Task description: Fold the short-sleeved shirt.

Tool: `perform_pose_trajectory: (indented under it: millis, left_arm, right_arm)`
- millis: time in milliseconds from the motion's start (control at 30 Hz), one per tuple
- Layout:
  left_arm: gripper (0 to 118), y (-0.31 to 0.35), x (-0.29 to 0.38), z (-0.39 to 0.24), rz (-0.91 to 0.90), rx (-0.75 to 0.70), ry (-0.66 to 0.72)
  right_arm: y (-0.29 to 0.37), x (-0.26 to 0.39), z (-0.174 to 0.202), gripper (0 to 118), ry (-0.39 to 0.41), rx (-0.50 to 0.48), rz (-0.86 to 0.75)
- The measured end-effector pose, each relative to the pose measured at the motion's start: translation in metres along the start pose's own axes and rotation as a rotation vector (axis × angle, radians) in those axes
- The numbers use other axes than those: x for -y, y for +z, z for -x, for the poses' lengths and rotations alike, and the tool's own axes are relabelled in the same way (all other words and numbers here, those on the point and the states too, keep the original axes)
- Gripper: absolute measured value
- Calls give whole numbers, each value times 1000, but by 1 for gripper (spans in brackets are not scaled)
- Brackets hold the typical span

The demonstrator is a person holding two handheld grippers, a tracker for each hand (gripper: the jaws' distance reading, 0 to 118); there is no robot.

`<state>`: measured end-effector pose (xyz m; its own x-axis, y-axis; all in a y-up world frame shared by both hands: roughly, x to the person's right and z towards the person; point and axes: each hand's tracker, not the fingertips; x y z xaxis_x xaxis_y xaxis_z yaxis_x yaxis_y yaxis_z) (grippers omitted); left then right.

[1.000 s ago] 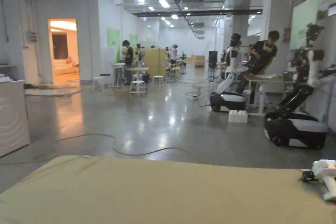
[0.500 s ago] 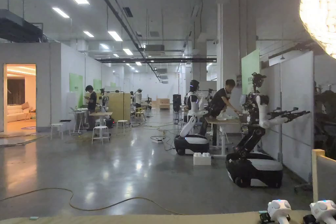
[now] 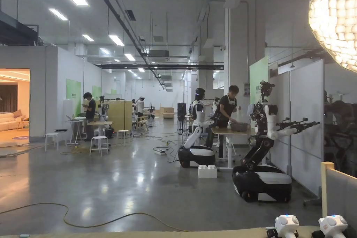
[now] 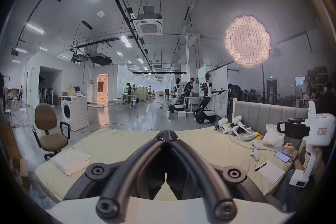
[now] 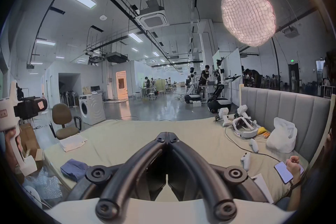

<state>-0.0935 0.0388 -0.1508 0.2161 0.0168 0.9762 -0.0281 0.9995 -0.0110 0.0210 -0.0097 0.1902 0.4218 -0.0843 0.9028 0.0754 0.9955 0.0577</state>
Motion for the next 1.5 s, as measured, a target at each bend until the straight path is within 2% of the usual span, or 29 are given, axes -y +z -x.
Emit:
perform_pose_trajectory:
  millis: [267,300,333,367,400,467,500,533,600,933,1100,1300,1500]
  left_arm:
    - [0,2,-5,-6,16,-13,-16]
    - [0,2,-4,-4,17,-8,-15]
    - [0,3,-3,-3,19,2,-15]
    - [6,3,-3,-3,24,15,-18]
    - [20,3,-3,-4,26,20,-20]
    - [80,1,-2,-5,32,13,-28]
    - [100,-1,-2,-6,36,8,-33]
    - [117,-2,-1,-7,37,4,-34]
    - [118,1,2,-6,23,11,-35]
    - [118,-1,2,2,29,3,20]
    - [118,2,-4,6,27,16,66]
    - [118,3,-9,5,23,-1,58]
    - [118,5,-9,9,27,-1,84]
  right_arm:
    - [-2,-1,5,0,17,5,-6]
    - [-3,-1,6,7,19,12,-7]
    - [-3,0,6,41,23,14,-7]
    - [-5,0,5,71,29,18,0]
    - [-6,0,5,89,36,25,12]
    - [-3,2,4,93,39,20,-7]
    - [-4,1,4,95,36,19,-7]
    - [-4,1,5,103,32,18,-7]
    - [-5,0,4,118,30,12,-7]
    - [-6,-3,7,118,47,1,-7]
    - [-5,-6,4,118,-3,-22,3]
    - [-3,-11,5,118,-7,-23,-6]
    - [-7,-14,10,118,1,36,30]
